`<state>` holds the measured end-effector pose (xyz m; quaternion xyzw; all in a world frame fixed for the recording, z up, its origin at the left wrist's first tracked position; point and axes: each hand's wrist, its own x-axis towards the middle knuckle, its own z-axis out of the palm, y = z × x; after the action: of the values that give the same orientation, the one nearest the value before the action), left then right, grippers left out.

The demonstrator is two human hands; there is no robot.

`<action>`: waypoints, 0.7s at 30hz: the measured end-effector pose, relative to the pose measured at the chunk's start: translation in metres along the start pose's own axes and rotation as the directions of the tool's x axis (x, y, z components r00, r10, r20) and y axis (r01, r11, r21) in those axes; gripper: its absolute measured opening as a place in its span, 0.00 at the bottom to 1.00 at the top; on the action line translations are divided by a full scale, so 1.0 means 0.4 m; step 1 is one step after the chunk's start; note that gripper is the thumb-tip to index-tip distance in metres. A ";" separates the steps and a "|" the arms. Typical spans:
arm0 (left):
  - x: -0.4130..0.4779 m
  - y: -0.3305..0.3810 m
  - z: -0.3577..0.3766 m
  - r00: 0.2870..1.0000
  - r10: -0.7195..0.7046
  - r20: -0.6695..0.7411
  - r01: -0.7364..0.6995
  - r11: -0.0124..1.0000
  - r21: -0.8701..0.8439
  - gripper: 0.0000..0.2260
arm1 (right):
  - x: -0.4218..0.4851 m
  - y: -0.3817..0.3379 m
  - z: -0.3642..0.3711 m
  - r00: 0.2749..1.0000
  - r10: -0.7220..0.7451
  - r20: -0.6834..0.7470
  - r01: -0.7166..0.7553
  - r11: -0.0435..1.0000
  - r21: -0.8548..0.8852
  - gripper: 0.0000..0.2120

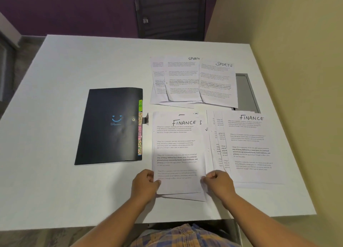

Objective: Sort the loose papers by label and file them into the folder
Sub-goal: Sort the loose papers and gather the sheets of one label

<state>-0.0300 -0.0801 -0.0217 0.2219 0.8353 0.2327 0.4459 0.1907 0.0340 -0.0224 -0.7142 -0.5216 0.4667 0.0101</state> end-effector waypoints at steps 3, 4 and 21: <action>-0.003 -0.006 -0.020 0.997 0.030 0.065 -0.025 0.997 -0.073 0.04 | -0.013 0.000 0.012 1.000 -0.008 0.003 0.008 0.998 0.062 0.09; -0.007 -0.003 -0.029 0.996 0.044 0.084 -0.034 0.993 -0.110 0.03 | -0.020 0.000 0.015 1.000 0.006 0.002 -0.006 0.996 0.084 0.10; -0.010 0.022 -0.053 0.999 -0.019 0.038 0.023 0.992 -0.122 0.02 | -0.029 -0.023 0.002 0.999 -0.037 0.032 0.033 0.992 0.124 0.15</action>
<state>-0.0443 -0.0797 -0.0036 0.1896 0.8133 0.2749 0.4764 0.1832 0.0291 -0.0107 -0.6947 -0.5043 0.5100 0.0536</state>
